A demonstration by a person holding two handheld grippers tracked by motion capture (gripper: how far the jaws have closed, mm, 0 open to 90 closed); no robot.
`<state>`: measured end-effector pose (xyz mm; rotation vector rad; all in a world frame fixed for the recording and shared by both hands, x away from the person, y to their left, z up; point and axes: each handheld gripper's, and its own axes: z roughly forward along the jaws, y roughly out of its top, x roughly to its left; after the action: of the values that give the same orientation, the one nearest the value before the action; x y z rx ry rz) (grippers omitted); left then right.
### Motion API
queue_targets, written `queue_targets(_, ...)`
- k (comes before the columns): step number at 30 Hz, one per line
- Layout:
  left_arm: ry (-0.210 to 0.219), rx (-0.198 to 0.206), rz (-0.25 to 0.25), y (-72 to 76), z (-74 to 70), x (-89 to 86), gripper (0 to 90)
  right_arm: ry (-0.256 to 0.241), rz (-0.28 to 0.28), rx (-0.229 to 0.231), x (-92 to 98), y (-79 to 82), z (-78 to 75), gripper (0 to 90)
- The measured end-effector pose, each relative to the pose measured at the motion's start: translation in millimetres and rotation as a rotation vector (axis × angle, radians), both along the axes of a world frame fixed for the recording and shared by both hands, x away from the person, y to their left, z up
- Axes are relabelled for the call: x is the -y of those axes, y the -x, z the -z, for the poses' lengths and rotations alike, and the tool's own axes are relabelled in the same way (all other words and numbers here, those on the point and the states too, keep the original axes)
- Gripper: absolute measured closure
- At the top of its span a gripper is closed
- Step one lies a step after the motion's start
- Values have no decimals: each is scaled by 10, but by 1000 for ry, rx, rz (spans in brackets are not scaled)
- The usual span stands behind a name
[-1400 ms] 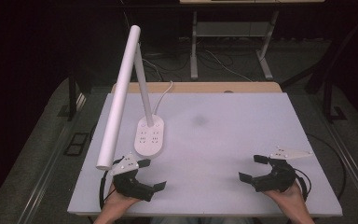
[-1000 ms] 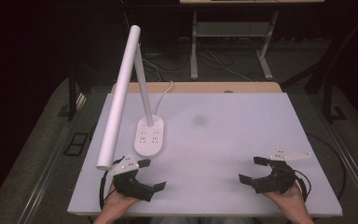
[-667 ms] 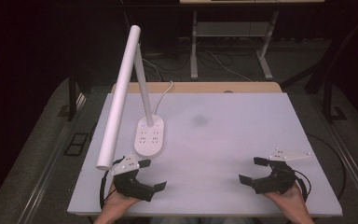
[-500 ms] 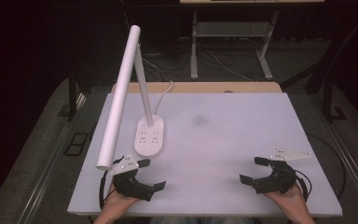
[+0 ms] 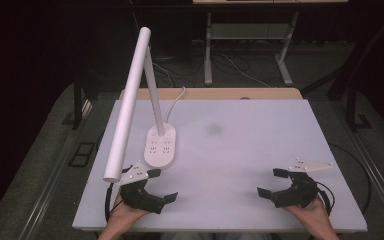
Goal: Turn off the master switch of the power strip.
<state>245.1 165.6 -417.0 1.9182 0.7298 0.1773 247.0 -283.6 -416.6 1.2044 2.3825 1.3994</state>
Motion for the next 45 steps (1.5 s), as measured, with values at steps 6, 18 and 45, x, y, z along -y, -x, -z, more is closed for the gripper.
queue_targets(6,-7,-21,-8,-29,-29,-19,0,-6,5,2,17,3,-7,4)
queue_targets(18,2,-38,-21,-81,-110,-115,0,-5,6,8,20,9,-9,4)
queue_targets(45,-21,-49,-27,-364,-286,-247,0,-14,17,-6,50,13,8,4)
